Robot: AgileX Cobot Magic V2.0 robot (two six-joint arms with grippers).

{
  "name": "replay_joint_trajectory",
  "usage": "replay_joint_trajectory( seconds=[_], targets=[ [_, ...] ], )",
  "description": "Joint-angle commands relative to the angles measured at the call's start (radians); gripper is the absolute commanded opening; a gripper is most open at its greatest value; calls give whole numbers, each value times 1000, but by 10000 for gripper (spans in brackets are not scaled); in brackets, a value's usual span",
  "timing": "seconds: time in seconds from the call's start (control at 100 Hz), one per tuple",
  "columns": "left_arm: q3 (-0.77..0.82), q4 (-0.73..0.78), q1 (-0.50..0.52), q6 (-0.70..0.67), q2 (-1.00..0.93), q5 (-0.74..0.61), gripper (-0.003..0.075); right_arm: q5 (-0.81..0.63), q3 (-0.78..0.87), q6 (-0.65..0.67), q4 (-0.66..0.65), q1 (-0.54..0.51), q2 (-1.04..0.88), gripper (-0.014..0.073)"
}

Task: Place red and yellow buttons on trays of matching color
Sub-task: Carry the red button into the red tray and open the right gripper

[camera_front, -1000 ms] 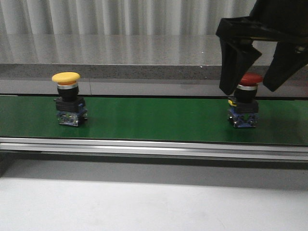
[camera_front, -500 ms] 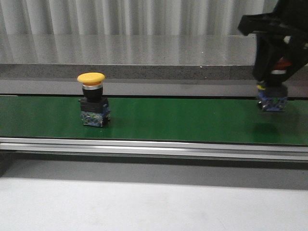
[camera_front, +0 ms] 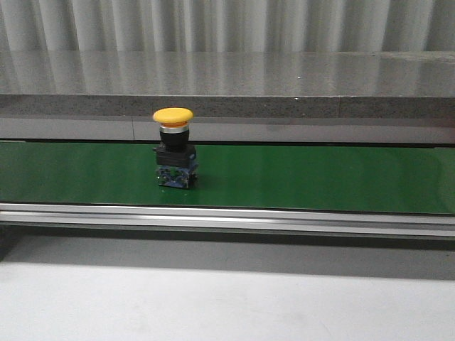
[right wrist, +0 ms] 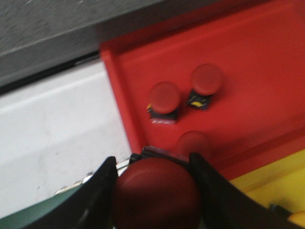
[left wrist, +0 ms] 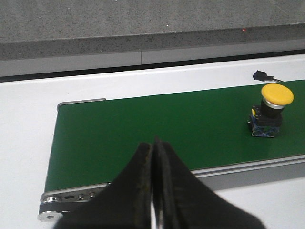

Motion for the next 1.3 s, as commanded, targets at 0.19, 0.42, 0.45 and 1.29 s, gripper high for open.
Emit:
replay_joint_trajectory(
  seconds=[0.19,0.42,0.45,1.29],
  targets=[
    [-26,-19,-9,3,4,-65,-20,-157,-37,41,3,-168,61,48],
    [-26,-19,-9,3,4,-65,-20,-241,-37,80,3,-212,195,48],
    [-26,-19,-9,3,4,-65,-20,-257,-37,80,3,-212,210,48],
    [-26,-19,-9,3,4,-65,-20,-390,-37,81,59,-212,369,520]
  ],
)
